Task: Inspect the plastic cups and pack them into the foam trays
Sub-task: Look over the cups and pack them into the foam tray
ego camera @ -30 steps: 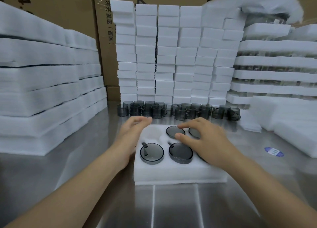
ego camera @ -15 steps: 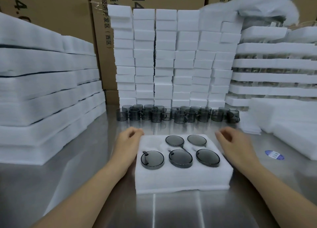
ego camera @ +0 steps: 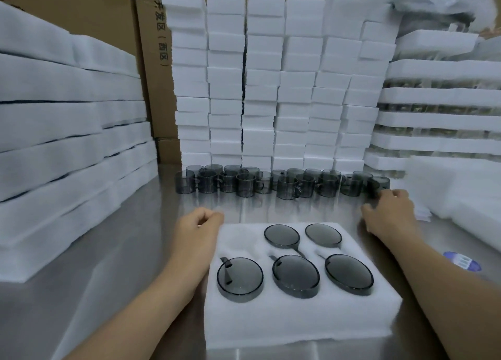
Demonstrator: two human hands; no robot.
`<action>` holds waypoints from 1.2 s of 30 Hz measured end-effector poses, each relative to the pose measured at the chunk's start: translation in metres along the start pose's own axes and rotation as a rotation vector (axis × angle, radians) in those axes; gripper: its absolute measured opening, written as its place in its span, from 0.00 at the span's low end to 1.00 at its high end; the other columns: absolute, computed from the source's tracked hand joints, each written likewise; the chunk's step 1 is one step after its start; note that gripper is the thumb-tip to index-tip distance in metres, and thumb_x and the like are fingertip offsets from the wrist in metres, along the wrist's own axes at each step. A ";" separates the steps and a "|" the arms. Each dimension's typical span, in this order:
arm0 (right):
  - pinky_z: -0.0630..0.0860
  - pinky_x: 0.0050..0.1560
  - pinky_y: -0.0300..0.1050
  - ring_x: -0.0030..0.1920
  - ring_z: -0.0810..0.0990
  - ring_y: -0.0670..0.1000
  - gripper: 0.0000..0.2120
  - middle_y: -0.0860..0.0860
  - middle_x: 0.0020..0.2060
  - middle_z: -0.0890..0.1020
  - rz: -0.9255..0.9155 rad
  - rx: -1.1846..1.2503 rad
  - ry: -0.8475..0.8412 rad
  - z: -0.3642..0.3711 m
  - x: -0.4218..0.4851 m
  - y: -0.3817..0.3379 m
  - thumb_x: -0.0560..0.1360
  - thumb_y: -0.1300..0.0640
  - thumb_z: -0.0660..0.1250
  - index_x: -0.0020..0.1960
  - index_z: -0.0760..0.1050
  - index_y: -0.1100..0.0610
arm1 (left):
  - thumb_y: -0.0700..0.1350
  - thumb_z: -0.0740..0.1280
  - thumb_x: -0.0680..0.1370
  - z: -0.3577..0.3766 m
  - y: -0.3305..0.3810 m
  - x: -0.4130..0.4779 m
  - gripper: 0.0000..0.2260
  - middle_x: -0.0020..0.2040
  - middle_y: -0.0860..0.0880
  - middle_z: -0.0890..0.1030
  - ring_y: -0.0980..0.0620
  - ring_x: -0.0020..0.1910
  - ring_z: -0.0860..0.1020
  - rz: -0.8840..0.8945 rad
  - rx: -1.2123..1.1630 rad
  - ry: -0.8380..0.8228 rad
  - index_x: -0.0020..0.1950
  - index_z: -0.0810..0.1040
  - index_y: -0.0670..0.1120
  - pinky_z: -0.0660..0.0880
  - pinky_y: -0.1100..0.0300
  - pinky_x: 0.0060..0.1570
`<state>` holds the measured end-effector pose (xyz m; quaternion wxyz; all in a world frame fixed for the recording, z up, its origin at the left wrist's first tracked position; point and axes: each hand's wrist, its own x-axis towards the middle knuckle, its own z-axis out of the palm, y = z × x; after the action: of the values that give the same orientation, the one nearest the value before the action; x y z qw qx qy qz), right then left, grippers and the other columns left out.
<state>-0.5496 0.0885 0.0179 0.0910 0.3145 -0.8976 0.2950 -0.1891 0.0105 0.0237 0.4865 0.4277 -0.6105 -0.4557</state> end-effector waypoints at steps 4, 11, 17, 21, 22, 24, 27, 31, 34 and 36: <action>0.73 0.65 0.62 0.67 0.71 0.69 0.21 0.63 0.72 0.65 0.056 -0.030 -0.020 0.010 0.024 -0.003 0.82 0.55 0.64 0.71 0.70 0.64 | 0.39 0.69 0.81 0.004 -0.004 0.007 0.14 0.35 0.43 0.71 0.49 0.36 0.69 0.025 0.007 0.039 0.41 0.73 0.32 0.63 0.54 0.37; 0.72 0.63 0.58 0.66 0.72 0.69 0.20 0.62 0.78 0.59 0.117 -0.103 -0.039 0.019 0.038 -0.001 0.81 0.55 0.64 0.69 0.70 0.64 | 0.42 0.70 0.81 0.003 -0.007 0.008 0.15 0.32 0.46 0.71 0.48 0.34 0.70 0.048 0.039 0.048 0.39 0.73 0.35 0.63 0.53 0.39; 0.71 0.53 0.55 0.59 0.76 0.67 0.16 0.61 0.64 0.67 0.094 -0.087 -0.010 0.019 0.037 0.000 0.81 0.55 0.63 0.63 0.73 0.65 | 0.42 0.70 0.81 0.002 -0.008 0.008 0.15 0.32 0.46 0.71 0.47 0.35 0.70 0.061 0.047 0.046 0.39 0.73 0.35 0.64 0.52 0.40; 0.70 0.52 0.55 0.58 0.77 0.67 0.16 0.61 0.61 0.70 0.087 -0.083 -0.007 0.017 0.036 -0.002 0.82 0.54 0.62 0.63 0.74 0.65 | 0.42 0.70 0.80 0.002 -0.010 0.009 0.13 0.32 0.47 0.74 0.48 0.36 0.71 0.065 0.065 0.063 0.39 0.76 0.35 0.65 0.53 0.40; 0.70 0.52 0.55 0.56 0.77 0.67 0.16 0.61 0.59 0.70 0.076 -0.079 -0.003 0.016 0.035 -0.002 0.82 0.55 0.62 0.63 0.74 0.66 | 0.42 0.70 0.80 0.002 -0.010 0.010 0.13 0.32 0.47 0.74 0.48 0.36 0.71 0.064 0.067 0.064 0.39 0.76 0.35 0.65 0.53 0.40; 0.70 0.51 0.54 0.49 0.75 0.64 0.15 0.59 0.56 0.69 0.038 -0.062 0.007 0.014 0.032 -0.002 0.82 0.55 0.62 0.60 0.75 0.65 | 0.41 0.70 0.80 0.002 -0.011 0.011 0.12 0.34 0.46 0.75 0.48 0.36 0.71 0.062 0.067 0.063 0.40 0.76 0.35 0.65 0.53 0.40; 0.72 0.50 0.53 0.46 0.73 0.62 0.13 0.59 0.58 0.70 -0.036 -0.070 0.023 0.008 0.018 -0.001 0.82 0.55 0.61 0.59 0.77 0.62 | 0.42 0.69 0.79 0.002 -0.011 0.009 0.12 0.33 0.47 0.76 0.49 0.36 0.72 0.056 0.086 0.065 0.39 0.77 0.37 0.66 0.53 0.40; 0.77 0.52 0.55 0.50 0.79 0.65 0.11 0.60 0.61 0.75 -0.123 -0.115 0.064 -0.005 -0.018 0.000 0.82 0.56 0.61 0.56 0.79 0.59 | 0.43 0.69 0.79 0.000 -0.009 0.006 0.12 0.30 0.51 0.74 0.51 0.35 0.71 0.048 0.112 0.055 0.38 0.77 0.38 0.65 0.53 0.38; 0.77 0.50 0.54 0.51 0.80 0.64 0.10 0.58 0.56 0.77 -0.159 -0.106 0.079 -0.019 -0.046 0.004 0.81 0.55 0.62 0.53 0.81 0.56 | 0.43 0.69 0.79 -0.002 -0.007 0.005 0.11 0.32 0.49 0.75 0.50 0.36 0.71 0.053 0.115 0.046 0.39 0.77 0.37 0.65 0.53 0.39; 0.76 0.46 0.52 0.48 0.80 0.61 0.08 0.55 0.53 0.77 -0.195 -0.108 0.087 -0.025 -0.063 0.009 0.80 0.53 0.63 0.50 0.80 0.53 | 0.42 0.68 0.79 -0.003 -0.008 0.003 0.11 0.34 0.46 0.76 0.50 0.36 0.71 0.061 0.118 0.032 0.40 0.77 0.37 0.65 0.53 0.39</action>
<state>-0.5059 0.1411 0.0116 0.1749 0.3821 -0.8725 0.2494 -0.1857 0.0051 0.0165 0.4841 0.4440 -0.6412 -0.3968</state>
